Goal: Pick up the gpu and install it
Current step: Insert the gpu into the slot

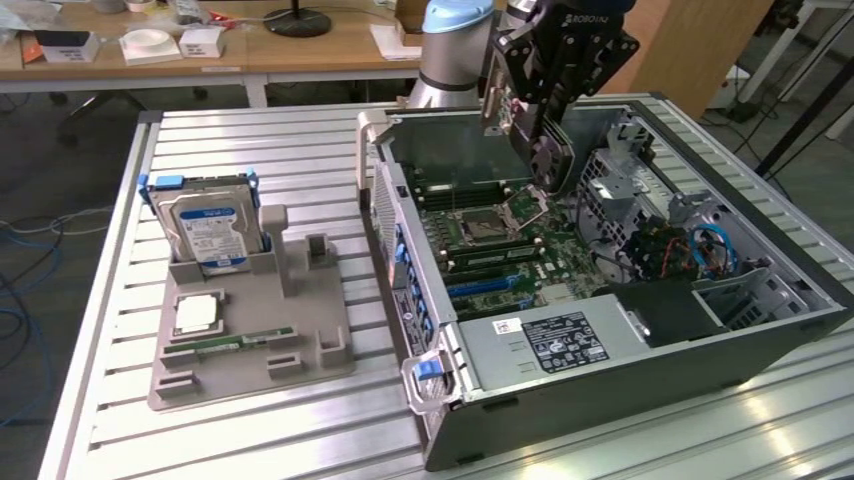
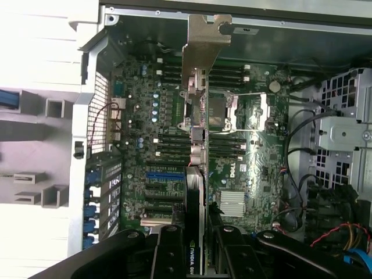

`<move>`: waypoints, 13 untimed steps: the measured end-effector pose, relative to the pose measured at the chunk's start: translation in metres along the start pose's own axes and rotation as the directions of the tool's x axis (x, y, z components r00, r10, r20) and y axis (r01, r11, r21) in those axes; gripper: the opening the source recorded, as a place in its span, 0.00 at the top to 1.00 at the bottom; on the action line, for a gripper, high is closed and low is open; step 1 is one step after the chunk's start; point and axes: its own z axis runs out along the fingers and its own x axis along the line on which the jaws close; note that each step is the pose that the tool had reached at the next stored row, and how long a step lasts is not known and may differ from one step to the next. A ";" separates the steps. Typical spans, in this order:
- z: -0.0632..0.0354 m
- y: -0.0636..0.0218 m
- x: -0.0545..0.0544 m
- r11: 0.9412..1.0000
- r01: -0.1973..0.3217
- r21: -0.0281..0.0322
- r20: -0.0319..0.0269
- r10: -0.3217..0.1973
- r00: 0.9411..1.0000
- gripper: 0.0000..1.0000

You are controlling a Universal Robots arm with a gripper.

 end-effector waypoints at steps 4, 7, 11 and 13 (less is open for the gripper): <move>0.0000 0.0000 0.000 1.000 0.004 0.000 0.000 -0.004 1.000 0.74; 0.0000 0.0000 0.000 1.000 0.007 0.000 0.000 -0.007 1.000 0.74; 0.0000 0.0000 0.000 1.000 0.012 0.000 -0.001 -0.012 1.000 0.74; 0.0000 0.0000 0.000 1.000 0.014 0.000 -0.001 -0.014 1.000 0.74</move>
